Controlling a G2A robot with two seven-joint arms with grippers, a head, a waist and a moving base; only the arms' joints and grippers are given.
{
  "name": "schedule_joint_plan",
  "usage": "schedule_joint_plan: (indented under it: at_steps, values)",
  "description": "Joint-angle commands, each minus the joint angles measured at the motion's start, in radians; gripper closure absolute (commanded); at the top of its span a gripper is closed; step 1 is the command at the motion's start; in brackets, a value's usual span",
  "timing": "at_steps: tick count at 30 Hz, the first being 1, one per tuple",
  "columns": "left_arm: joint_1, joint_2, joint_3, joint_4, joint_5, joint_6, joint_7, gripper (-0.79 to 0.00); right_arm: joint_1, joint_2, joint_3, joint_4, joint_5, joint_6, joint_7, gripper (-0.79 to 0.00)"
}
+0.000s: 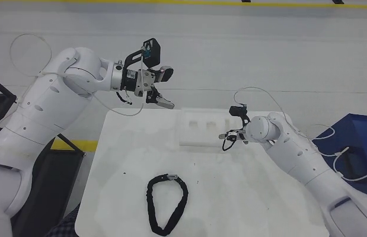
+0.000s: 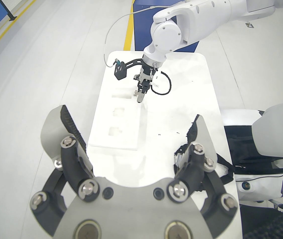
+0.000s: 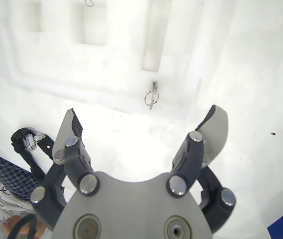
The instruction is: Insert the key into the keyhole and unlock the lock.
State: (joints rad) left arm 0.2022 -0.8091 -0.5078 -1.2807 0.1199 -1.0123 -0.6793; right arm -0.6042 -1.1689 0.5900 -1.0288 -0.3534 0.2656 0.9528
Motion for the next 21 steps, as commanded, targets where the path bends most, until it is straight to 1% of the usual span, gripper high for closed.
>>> schedule_joint_plan:
  at_steps: [1,2,4,5,8,11,15,19,21]
  values:
    - [0.0,0.0,0.0,0.0,0.0,0.0,0.0,-0.785,0.002,-0.006,-0.004,0.007,-0.008,0.004,0.0,-0.585]
    - [0.0,0.0,0.0,0.0,0.0,0.0,0.0,-0.785,0.004,-0.009,-0.007,0.011,-0.013,0.005,0.0,-0.557]
    - [0.0,0.0,0.0,0.0,0.0,0.0,0.0,-0.785,0.007,-0.015,-0.013,0.015,-0.029,0.017,0.0,-0.419]
    - [0.0,0.0,0.0,0.0,0.0,0.0,0.0,-0.785,0.007,-0.018,-0.015,0.016,-0.034,0.023,0.001,-0.388]
    - [0.0,0.0,0.0,0.0,0.0,0.0,0.0,-0.785,0.011,-0.026,-0.02,0.024,-0.05,0.044,0.004,-0.379]
    - [0.0,0.0,0.0,0.0,0.0,0.0,0.0,-0.785,0.013,-0.035,-0.022,0.034,-0.058,0.053,0.005,-0.348]
    - [0.0,0.0,0.0,0.0,0.0,0.0,0.0,-0.785,0.014,-0.044,-0.022,0.049,-0.064,0.054,0.002,-0.277]
    - [0.0,0.0,0.0,0.0,0.0,0.0,0.0,-0.785,0.015,-0.054,-0.022,0.063,-0.069,0.057,0.005,-0.188]
    - [0.0,0.0,0.0,0.0,0.0,0.0,0.0,-0.785,0.016,-0.059,-0.02,0.071,-0.069,0.06,0.005,-0.169]
